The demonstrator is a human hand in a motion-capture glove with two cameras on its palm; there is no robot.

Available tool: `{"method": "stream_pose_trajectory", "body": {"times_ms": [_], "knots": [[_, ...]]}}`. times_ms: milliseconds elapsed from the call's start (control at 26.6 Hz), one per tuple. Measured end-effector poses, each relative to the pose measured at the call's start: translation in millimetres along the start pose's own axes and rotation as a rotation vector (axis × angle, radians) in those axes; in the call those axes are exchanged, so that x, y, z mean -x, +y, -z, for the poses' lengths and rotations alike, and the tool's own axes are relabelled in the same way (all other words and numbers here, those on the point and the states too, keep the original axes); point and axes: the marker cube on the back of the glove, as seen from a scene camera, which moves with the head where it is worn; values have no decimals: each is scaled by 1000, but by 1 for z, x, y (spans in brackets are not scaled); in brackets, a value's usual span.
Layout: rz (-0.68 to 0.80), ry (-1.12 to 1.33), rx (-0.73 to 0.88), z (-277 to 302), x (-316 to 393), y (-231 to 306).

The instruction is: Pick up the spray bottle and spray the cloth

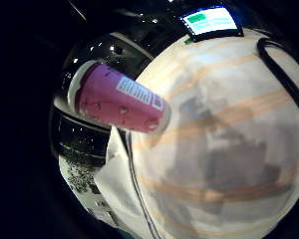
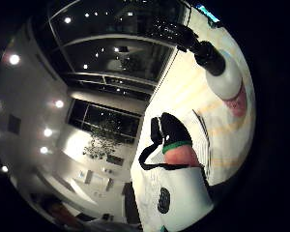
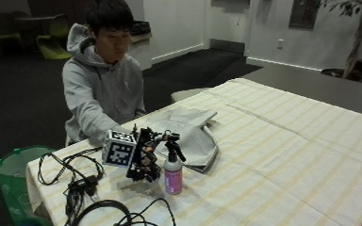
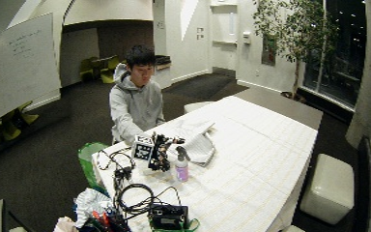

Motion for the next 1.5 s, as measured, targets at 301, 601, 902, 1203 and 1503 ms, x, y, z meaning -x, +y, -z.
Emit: {"method": "stream_pose_trajectory", "body": {"times_ms": [301, 601, 902, 1203, 1503], "knots": [[-72, -89, 13, -22, -9, -26], [-56, -128, -65, -32, -14, -41], [-28, -162, -83, -33, -6, -56], [44, -140, 19, -43, 1, -71], [148, 41, 395, -50, 23, -66]]}}
